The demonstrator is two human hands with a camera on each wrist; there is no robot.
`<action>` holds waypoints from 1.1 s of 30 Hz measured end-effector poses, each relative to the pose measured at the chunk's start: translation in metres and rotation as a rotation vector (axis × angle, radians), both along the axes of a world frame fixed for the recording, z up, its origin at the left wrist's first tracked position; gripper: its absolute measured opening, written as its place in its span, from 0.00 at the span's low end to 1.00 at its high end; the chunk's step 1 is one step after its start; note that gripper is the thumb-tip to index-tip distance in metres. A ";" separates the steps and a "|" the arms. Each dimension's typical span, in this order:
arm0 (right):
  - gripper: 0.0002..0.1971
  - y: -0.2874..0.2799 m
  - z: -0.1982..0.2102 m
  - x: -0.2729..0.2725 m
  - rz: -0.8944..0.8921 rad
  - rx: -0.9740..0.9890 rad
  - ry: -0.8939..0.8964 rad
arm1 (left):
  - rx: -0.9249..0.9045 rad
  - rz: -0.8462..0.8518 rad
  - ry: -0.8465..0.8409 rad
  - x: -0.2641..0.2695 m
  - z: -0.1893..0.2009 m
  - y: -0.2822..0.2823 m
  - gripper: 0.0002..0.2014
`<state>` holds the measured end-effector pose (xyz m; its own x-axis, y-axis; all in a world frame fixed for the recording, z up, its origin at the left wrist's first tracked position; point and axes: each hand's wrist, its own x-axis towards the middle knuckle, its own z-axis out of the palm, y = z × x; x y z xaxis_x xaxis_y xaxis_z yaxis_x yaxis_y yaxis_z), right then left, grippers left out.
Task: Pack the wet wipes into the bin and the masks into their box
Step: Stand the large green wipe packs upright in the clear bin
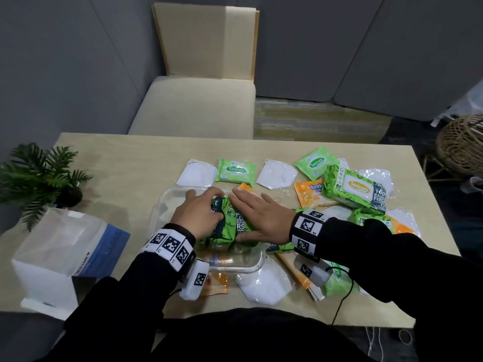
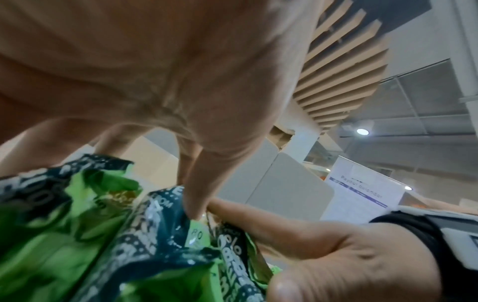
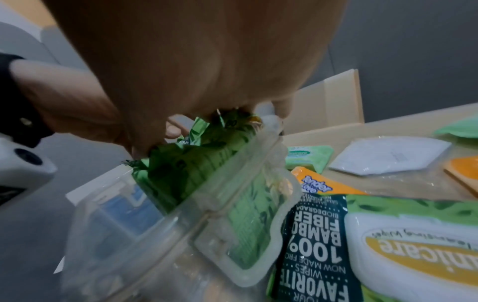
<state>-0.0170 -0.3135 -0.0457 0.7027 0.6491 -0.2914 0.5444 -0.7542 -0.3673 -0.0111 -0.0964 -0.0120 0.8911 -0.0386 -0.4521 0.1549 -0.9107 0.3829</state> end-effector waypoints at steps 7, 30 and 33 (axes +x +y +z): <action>0.56 0.001 -0.015 -0.001 0.039 -0.052 -0.018 | 0.111 -0.079 0.018 -0.002 -0.009 -0.010 0.32; 0.26 -0.178 -0.068 -0.018 -1.180 0.122 0.526 | 0.067 -0.541 0.056 0.000 -0.008 -0.202 0.35; 0.17 -0.181 -0.073 -0.031 -1.243 0.274 0.609 | 0.179 -0.511 0.169 -0.002 -0.043 -0.233 0.39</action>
